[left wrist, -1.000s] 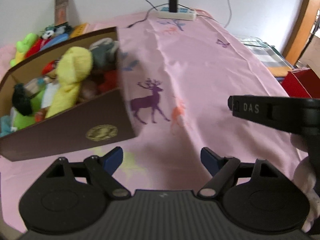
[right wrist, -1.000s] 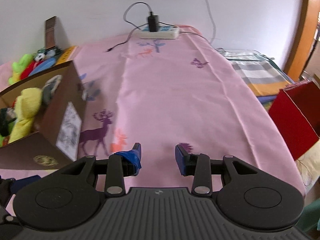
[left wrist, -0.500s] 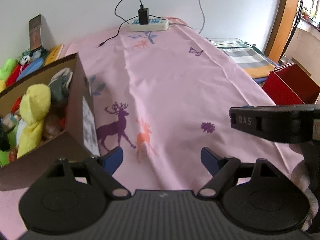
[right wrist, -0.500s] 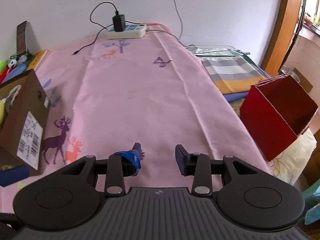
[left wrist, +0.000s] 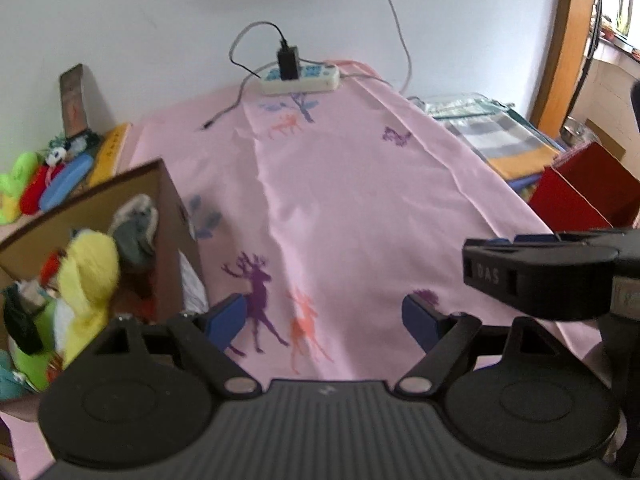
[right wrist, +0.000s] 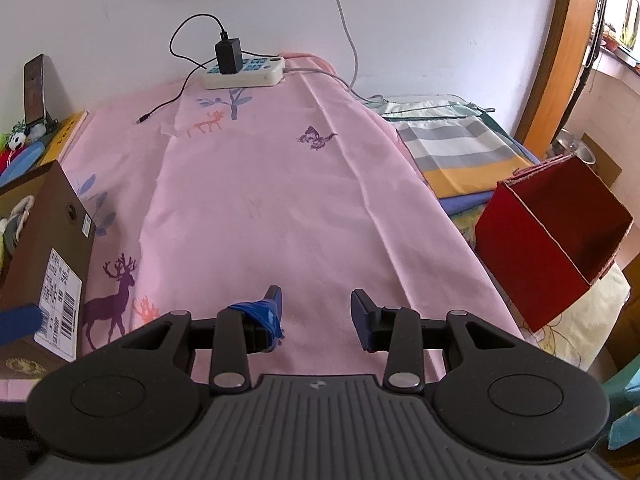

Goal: Organize soft objects

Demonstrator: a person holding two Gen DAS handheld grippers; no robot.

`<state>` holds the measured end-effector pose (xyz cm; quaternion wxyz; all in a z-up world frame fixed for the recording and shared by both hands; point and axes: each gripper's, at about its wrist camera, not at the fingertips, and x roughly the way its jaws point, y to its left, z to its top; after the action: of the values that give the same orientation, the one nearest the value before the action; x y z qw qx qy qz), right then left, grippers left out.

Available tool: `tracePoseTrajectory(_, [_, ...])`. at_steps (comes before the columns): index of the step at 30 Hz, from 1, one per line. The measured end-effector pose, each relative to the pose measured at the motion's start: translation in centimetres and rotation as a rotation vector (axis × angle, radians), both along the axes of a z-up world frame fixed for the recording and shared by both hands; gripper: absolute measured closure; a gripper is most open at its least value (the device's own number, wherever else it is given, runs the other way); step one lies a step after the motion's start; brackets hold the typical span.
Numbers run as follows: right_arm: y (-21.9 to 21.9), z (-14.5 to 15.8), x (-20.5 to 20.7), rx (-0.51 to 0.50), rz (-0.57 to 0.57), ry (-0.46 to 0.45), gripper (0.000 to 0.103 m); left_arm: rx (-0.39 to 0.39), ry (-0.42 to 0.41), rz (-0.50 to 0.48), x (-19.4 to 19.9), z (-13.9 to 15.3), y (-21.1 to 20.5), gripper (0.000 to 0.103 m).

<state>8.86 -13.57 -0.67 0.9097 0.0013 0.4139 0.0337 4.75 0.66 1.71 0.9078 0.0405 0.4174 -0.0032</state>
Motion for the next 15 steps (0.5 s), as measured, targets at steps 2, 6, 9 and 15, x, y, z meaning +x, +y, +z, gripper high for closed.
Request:
tracePoseTrajectory(2, [0.4,0.4,0.1,-0.002,0.001,-0.009,0.082,0.005,-0.011,0.008,0.2,0.5,0.6,0.019])
tracePoseTrajectory(6, [1.5,1.5,0.4,0.007,0.017,-0.029,0.082,-0.002,-0.042,0.021,0.2,2.1,2.1,0.019])
tracePoseTrajectory(9, [2.4,2.7,0.6,0.036,0.029,-0.055,0.081,0.004,-0.078,0.035,-0.1,3.4,3.1,0.019])
tracePoseTrajectory(15, [5.2,4.7,0.5,0.043,0.065,-0.1,0.081,0.02,-0.123,0.104,-0.4,5.1,6.0,0.019])
